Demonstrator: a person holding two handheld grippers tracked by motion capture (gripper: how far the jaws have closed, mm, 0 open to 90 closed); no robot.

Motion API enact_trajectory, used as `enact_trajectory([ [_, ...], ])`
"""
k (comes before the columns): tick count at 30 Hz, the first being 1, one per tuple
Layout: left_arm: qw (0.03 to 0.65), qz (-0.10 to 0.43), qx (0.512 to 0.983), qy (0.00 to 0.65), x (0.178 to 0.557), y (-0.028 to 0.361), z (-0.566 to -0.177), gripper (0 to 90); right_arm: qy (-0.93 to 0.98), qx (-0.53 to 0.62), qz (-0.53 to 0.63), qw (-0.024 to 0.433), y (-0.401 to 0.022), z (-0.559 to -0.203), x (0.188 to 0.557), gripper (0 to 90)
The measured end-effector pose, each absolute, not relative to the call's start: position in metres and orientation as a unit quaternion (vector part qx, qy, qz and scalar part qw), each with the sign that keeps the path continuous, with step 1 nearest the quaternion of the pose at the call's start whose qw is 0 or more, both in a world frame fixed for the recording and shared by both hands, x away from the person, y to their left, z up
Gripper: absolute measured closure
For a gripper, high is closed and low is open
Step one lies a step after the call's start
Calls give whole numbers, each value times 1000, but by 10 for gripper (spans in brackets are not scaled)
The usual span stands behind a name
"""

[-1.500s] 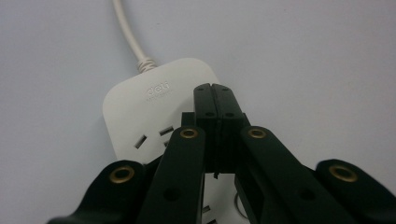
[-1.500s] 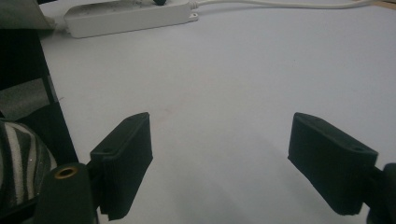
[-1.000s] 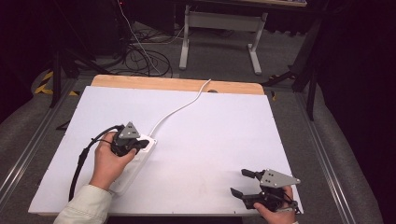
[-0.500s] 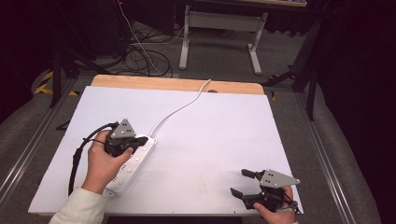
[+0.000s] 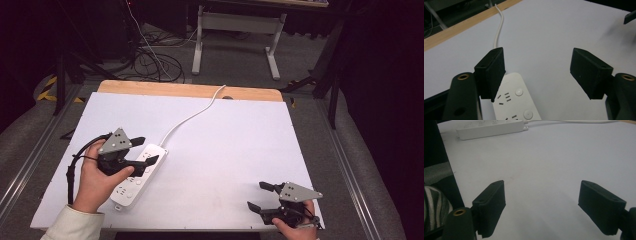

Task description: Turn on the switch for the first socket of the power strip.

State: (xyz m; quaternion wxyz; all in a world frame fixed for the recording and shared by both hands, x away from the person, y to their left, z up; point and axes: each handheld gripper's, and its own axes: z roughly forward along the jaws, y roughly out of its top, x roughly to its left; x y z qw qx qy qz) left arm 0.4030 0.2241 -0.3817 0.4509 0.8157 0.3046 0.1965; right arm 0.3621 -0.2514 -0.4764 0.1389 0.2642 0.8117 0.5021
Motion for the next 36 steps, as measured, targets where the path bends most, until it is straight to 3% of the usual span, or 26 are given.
enact_trajectory([
  [14,477,220,792,311,366,248,-390,244,811,267,500,145,-253,-475,358,219],
  [22,480,252,776,323,338,280,-415,215,810,272,497,151,-255,-475,354,219],
  [36,472,252,774,340,320,311,-452,130,810,275,494,153,-255,-475,351,218],
])
